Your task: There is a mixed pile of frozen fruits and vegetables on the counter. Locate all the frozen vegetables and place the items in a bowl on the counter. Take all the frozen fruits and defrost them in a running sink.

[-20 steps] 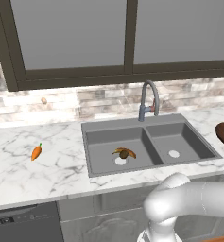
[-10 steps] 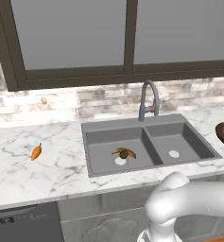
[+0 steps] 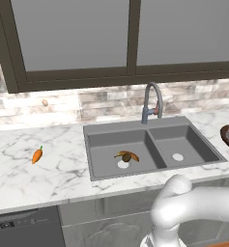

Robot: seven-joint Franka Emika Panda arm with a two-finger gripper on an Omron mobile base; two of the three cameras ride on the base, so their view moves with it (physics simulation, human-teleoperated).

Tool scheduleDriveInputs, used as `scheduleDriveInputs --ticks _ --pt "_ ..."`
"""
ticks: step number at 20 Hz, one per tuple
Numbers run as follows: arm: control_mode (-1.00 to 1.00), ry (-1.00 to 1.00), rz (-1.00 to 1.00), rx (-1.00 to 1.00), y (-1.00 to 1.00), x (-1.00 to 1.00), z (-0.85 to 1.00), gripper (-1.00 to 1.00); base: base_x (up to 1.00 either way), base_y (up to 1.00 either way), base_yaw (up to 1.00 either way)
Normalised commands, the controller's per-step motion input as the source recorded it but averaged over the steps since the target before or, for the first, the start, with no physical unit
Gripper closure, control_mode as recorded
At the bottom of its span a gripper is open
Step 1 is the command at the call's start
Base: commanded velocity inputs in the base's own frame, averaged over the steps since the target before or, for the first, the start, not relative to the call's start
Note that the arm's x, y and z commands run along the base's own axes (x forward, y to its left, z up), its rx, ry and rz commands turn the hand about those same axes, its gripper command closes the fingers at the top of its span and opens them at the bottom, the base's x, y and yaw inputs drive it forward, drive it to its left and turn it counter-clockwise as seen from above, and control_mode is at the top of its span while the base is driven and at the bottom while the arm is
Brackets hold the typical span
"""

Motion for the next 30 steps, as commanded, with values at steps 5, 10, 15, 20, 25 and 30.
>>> scheduleDriveInputs --ticks 5,10,15,20,25,30 --pt "-1.0 0.0 0.0 0.0 -0.09 0.18 -0.2 1.0 0.0 0.0 0.0" --pt "-1.0 0.0 0.0 0.0 -0.11 0.13 -0.09 1.0 0.0 0.0 0.0" --pt "-1.0 -0.01 0.0 0.0 -0.2 0.0 0.0 -1.0 0.0 0.0 0.0" --pt "-1.0 -0.04 0.0 0.0 -0.17 0.0 0.15 -1.0 0.0 0.0 0.0" --pt "-1.0 -0.01 0.0 0.0 0.0 0.02 0.27 -1.0 0.0 0.0 0.0" --pt "-1.0 0.0 0.0 0.0 0.0 0.04 0.3 -1.0 0.0 0.0 0.0"
